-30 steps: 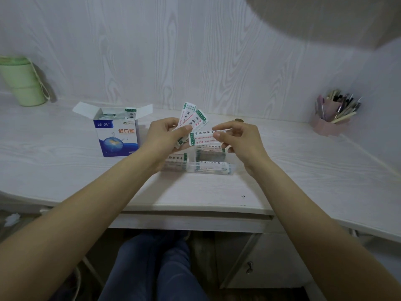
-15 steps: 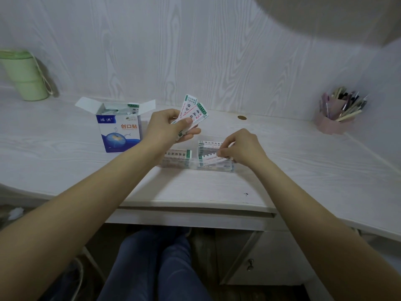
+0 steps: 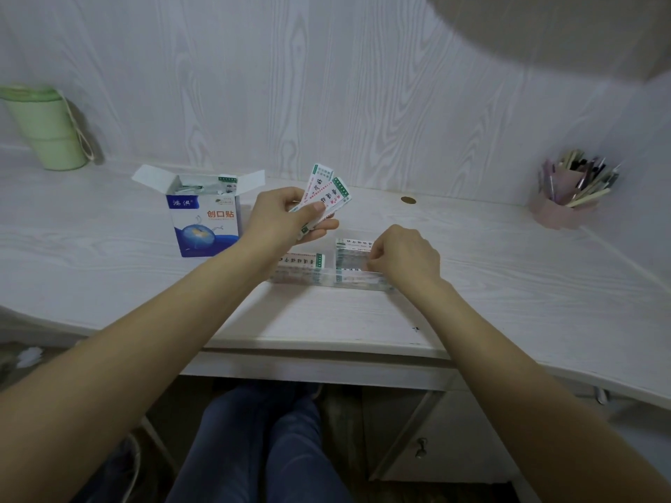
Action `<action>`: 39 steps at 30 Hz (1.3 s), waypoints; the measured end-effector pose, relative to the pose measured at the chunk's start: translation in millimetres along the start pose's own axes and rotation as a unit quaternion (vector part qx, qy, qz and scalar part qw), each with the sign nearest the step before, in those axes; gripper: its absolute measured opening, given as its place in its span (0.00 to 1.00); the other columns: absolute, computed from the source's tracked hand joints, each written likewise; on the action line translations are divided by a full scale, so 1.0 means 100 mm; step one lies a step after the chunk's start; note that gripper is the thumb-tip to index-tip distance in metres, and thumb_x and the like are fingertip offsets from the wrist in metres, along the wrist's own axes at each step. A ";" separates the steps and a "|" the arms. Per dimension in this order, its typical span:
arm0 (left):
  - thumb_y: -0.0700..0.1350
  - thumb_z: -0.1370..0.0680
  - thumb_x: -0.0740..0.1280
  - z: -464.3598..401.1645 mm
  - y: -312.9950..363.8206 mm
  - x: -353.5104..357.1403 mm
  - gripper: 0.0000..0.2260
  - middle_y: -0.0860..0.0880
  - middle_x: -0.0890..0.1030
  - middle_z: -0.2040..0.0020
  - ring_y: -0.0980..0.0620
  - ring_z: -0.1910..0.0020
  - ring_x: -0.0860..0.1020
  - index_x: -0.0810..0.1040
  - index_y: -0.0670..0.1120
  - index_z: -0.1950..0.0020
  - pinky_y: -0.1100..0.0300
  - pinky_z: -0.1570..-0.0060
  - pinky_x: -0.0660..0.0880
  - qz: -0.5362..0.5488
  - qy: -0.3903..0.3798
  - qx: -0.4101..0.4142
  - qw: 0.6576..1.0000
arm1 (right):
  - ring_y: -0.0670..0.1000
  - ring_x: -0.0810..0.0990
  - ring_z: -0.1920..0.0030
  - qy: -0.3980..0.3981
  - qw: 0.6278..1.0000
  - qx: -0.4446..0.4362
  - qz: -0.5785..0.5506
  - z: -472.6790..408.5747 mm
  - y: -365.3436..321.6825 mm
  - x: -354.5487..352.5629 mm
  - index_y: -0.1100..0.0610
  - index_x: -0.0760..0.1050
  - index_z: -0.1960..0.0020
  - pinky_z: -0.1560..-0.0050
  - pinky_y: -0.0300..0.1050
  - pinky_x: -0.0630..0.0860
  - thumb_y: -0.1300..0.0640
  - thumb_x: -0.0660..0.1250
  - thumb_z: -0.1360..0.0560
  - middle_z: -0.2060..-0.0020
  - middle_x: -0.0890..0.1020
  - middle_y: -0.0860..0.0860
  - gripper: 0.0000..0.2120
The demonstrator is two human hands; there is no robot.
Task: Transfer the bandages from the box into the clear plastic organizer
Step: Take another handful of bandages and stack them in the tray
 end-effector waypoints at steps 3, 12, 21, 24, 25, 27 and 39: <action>0.36 0.21 0.64 0.01 0.01 0.01 0.04 0.44 0.81 0.49 0.50 0.58 0.84 0.76 0.40 0.48 0.62 0.57 0.81 0.005 -0.004 -0.001 1.000 | 0.50 0.80 0.55 0.029 0.993 -0.027 -0.115 0.00 -0.01 -0.11 0.54 0.83 0.56 0.60 0.41 0.71 0.57 0.70 0.28 0.58 0.83 0.50 0.03; 0.32 0.26 0.68 0.10 -0.02 0.19 0.09 0.42 0.84 0.52 0.46 0.54 0.84 0.77 0.38 0.46 0.61 0.56 0.81 0.048 -0.087 -0.048 0.994 | 0.42 0.79 0.68 0.021 0.864 -0.070 -0.499 0.16 -0.16 -0.33 0.55 0.80 0.55 0.71 0.35 0.72 0.59 0.73 0.28 0.64 0.84 0.48 0.03; 0.37 0.25 0.69 0.04 -0.04 0.09 0.05 0.49 0.84 0.56 0.52 0.58 0.83 0.79 0.47 0.54 0.61 0.58 0.78 -0.039 -0.033 -0.024 0.998 | 0.43 0.79 0.69 0.003 0.851 -0.065 -0.521 0.13 -0.15 -0.26 0.63 0.80 0.47 0.63 0.34 0.76 0.67 0.73 0.30 0.68 0.81 0.53 0.12; 0.35 0.27 0.70 0.04 -0.03 0.08 0.06 0.49 0.84 0.56 0.52 0.58 0.83 0.78 0.46 0.54 0.62 0.59 0.79 -0.027 -0.024 -0.028 0.999 | 0.43 0.80 0.68 0.002 0.852 -0.070 -0.518 0.13 -0.15 -0.27 0.63 0.79 0.45 0.61 0.34 0.77 0.68 0.72 0.29 0.68 0.80 0.53 0.13; 0.35 0.27 0.70 0.04 -0.03 0.08 0.06 0.49 0.84 0.56 0.52 0.57 0.83 0.78 0.45 0.54 0.61 0.58 0.79 -0.022 -0.023 -0.028 0.999 | 0.43 0.80 0.68 0.001 0.854 -0.073 -0.516 0.13 -0.14 -0.27 0.62 0.79 0.45 0.61 0.33 0.77 0.68 0.71 0.29 0.68 0.80 0.52 0.13; 0.35 0.27 0.71 0.03 -0.02 0.09 0.06 0.49 0.84 0.56 0.51 0.57 0.83 0.78 0.45 0.55 0.59 0.55 0.79 -0.016 -0.022 -0.029 0.999 | 0.42 0.78 0.69 -0.002 0.853 -0.075 -0.516 0.13 -0.14 -0.28 0.61 0.80 0.49 0.62 0.32 0.76 0.68 0.70 0.28 0.68 0.78 0.52 0.09; 0.33 0.27 0.70 0.04 -0.04 0.09 0.07 0.49 0.84 0.57 0.53 0.61 0.83 0.77 0.44 0.54 0.61 0.60 0.81 0.006 -0.029 -0.030 0.999 | 0.44 0.79 0.71 0.009 0.830 -0.028 -0.557 0.12 -0.08 -0.22 0.61 0.80 0.52 0.66 0.33 0.75 0.67 0.70 0.27 0.65 0.83 0.54 0.05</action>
Point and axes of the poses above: each hand's wrist, its own z-axis away from the middle knuckle, its own x-axis out of the palm, y = z × x, the point moved 7 cm from there along -z, towards the middle knuckle
